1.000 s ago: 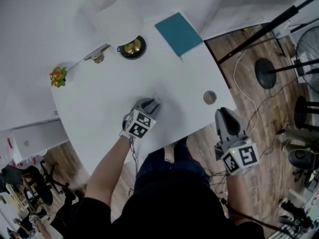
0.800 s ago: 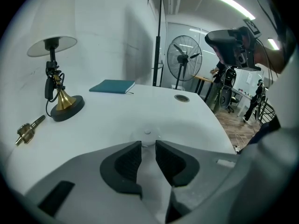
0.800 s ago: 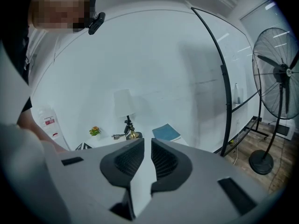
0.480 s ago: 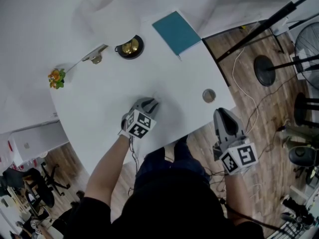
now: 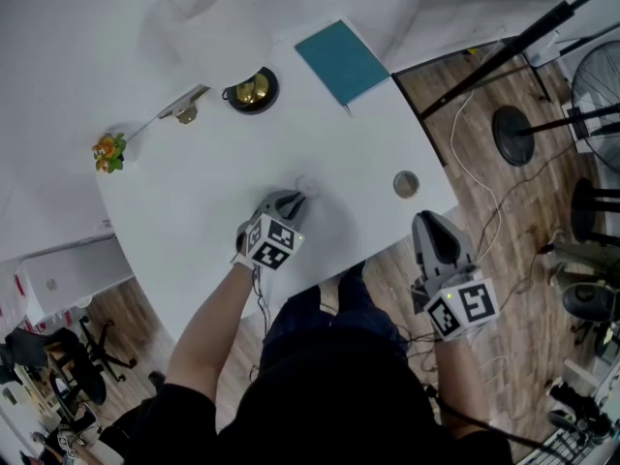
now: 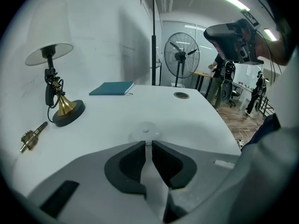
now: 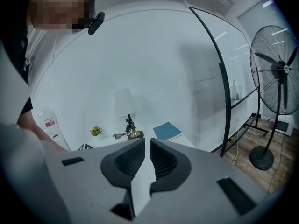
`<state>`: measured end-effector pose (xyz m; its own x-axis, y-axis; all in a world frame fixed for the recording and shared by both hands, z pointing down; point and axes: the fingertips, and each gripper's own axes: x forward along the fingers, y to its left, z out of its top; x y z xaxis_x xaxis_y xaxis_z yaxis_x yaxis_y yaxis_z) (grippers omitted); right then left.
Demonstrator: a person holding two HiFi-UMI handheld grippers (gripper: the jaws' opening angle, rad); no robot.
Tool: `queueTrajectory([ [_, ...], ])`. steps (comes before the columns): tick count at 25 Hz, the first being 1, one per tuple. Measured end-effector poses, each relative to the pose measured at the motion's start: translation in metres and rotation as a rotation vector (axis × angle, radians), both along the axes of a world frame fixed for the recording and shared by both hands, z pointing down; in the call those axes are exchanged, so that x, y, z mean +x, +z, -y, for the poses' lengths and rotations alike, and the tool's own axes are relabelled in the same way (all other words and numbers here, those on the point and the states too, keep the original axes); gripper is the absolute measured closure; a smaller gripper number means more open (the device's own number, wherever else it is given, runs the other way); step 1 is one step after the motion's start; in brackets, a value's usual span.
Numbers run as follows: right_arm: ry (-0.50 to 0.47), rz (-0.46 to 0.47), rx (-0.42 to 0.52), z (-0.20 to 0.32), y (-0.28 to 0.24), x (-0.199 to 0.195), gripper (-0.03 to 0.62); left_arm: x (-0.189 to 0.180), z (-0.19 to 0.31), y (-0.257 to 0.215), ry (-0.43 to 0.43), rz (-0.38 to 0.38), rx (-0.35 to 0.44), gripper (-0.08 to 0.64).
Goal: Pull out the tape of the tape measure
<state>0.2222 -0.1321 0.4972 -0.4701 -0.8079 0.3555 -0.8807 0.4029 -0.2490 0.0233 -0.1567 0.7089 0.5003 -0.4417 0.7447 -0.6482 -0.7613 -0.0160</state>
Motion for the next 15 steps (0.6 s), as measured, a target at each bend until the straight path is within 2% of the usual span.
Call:
queueTrajectory([
  [7, -0.017, 0.004, 0.0, -0.001, 0.0, -0.008, 0.56, -0.002, -0.008, -0.001, -0.033, -0.056, -0.039, 0.52],
  [15, -0.038, 0.006, 0.002, -0.003, -0.001, -0.017, 0.563, -0.01, -0.016, 0.003, -0.081, -0.052, -0.036, 0.529],
])
